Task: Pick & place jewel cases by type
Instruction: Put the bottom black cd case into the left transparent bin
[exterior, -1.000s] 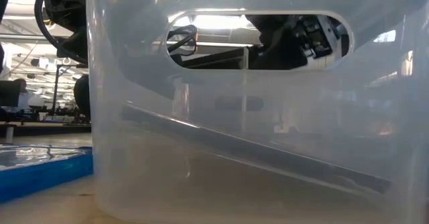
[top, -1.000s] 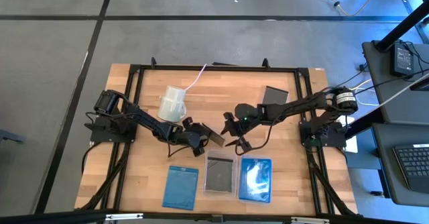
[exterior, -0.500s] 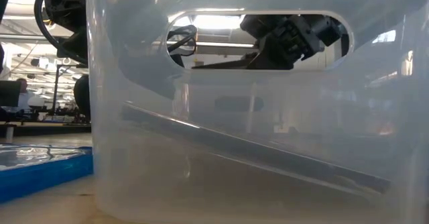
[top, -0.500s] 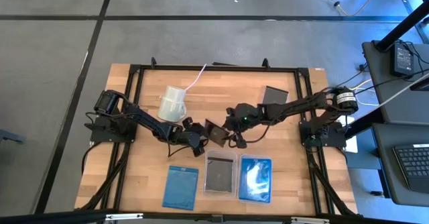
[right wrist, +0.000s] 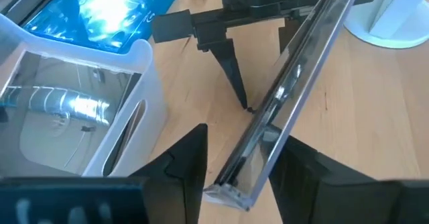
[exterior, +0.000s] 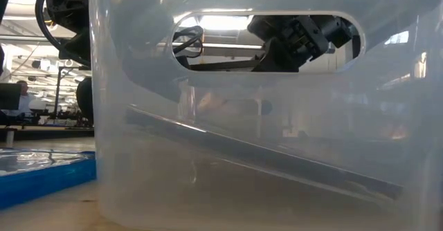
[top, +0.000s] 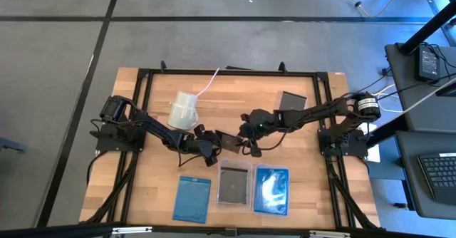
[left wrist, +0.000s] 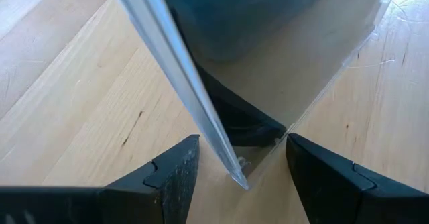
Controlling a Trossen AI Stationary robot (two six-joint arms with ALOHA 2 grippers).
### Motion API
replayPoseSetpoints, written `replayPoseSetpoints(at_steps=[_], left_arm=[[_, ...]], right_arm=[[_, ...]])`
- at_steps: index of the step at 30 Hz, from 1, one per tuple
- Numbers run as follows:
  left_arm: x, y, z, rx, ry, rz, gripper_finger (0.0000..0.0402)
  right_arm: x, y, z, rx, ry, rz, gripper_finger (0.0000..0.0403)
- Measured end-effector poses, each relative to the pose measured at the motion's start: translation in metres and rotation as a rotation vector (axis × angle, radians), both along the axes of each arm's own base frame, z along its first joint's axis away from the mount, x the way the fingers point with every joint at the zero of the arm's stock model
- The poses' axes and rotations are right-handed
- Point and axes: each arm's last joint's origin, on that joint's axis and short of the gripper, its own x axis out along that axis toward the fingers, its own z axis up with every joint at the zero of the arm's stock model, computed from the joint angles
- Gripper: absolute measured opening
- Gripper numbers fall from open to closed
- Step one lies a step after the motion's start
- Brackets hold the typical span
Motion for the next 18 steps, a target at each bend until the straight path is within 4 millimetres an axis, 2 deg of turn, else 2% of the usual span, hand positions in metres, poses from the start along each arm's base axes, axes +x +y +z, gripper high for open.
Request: replayPoseSetpoints(at_steps=[9, 18], left_arm=[[0.0, 0.0, 0.0, 0.0, 0.0, -0.001, 0.0219], [0.0, 0.0, 0.0, 0.0, 0.001, -0.002, 0.0219]], right_arm=[[0.002, 0.0, 0.004, 0.041, 0.03, -0.028, 0.0142], [0.011, 0.0, 0.025, 0.048, 0.111, -0.057, 0.0142]])
